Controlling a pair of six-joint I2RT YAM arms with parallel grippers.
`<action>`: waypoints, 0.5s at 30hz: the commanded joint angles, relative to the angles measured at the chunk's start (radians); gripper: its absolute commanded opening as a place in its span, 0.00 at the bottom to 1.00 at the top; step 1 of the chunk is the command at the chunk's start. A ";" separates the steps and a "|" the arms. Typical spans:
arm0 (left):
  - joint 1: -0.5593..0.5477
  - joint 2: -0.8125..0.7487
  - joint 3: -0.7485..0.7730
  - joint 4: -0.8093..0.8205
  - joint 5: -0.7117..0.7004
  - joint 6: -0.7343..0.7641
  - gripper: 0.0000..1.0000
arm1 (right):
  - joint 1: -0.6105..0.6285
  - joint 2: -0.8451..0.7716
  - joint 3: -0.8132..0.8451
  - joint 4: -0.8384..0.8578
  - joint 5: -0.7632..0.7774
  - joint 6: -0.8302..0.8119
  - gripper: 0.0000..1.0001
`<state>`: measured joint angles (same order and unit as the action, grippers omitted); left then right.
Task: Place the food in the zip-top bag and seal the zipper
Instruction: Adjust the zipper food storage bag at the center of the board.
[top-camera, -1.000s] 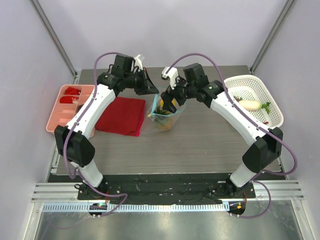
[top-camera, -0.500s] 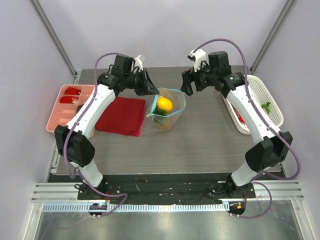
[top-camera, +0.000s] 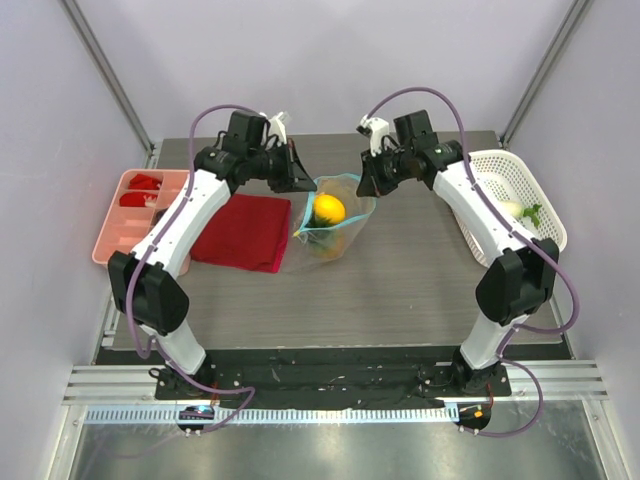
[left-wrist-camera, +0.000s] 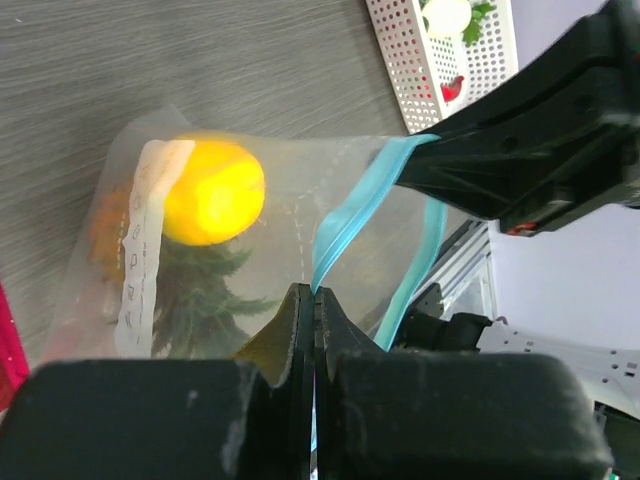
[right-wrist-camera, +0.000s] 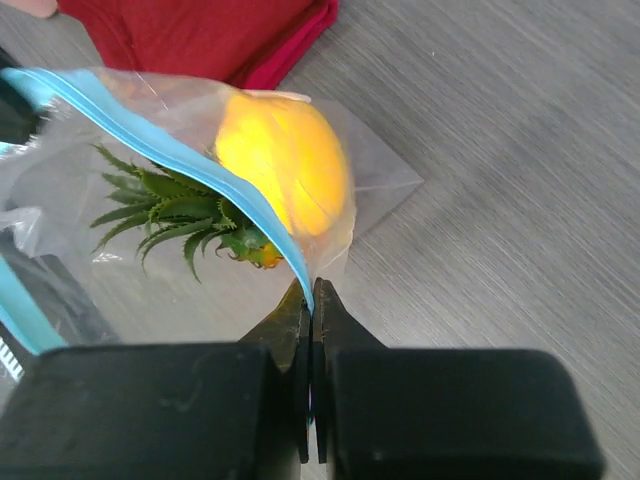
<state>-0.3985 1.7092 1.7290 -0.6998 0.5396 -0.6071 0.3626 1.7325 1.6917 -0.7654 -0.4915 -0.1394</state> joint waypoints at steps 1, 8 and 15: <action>0.006 -0.052 -0.025 0.003 -0.027 0.064 0.00 | 0.001 -0.088 0.163 -0.018 -0.005 0.030 0.01; 0.000 -0.042 -0.043 0.008 -0.027 0.121 0.00 | 0.190 -0.140 0.285 -0.118 0.075 -0.017 0.01; -0.014 0.021 -0.059 -0.059 -0.047 0.161 0.00 | 0.300 -0.143 0.065 -0.085 0.241 -0.077 0.01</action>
<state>-0.4084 1.6981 1.6894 -0.7055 0.5289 -0.5003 0.6598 1.5776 1.8027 -0.8696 -0.3534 -0.1871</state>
